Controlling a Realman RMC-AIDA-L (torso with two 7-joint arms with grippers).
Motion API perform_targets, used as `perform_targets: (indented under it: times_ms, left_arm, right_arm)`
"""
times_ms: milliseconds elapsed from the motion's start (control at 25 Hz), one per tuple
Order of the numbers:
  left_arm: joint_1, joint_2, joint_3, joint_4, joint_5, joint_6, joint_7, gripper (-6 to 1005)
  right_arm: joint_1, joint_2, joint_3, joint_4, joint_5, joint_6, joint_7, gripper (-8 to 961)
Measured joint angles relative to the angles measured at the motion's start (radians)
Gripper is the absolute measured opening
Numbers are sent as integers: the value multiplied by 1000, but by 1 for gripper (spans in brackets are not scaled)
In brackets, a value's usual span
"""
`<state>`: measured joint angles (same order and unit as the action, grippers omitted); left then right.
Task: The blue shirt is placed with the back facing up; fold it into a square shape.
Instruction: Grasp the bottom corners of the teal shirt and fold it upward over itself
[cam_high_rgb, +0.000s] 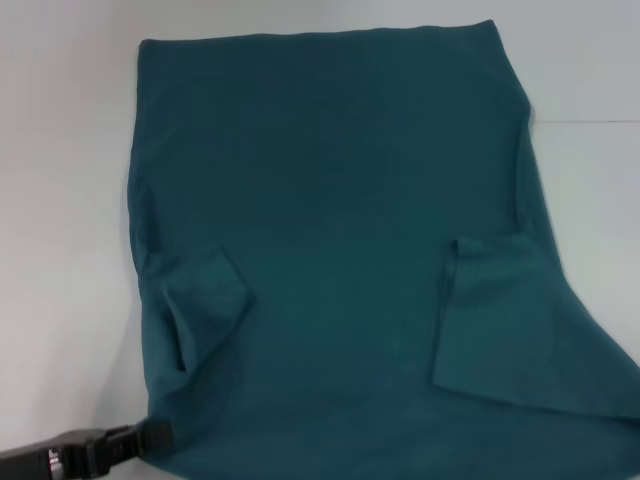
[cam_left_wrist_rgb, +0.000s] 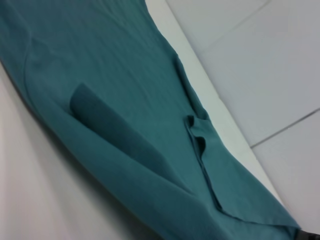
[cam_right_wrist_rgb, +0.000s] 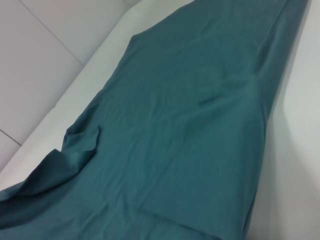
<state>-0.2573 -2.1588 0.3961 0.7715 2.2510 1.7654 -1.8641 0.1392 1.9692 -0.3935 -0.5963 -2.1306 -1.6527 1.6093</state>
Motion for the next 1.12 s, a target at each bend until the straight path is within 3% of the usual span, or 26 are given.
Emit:
perform_targets:
  times_ms: [360, 600, 1120]
  left_arm:
    - [26, -2, 0, -10, 2, 83, 19, 50]
    - [36, -4, -5, -20, 23, 91, 32, 50]
    - [24, 0, -23, -23, 32, 111, 39, 50]
  right_arm:
    - [-55, -12, 11, 13, -2, -55, -55, 26]
    - [-87, -16, 72, 6, -6, -107, -81, 26]
    - [-83, -15, 141, 10, -37, -120, -88, 27]
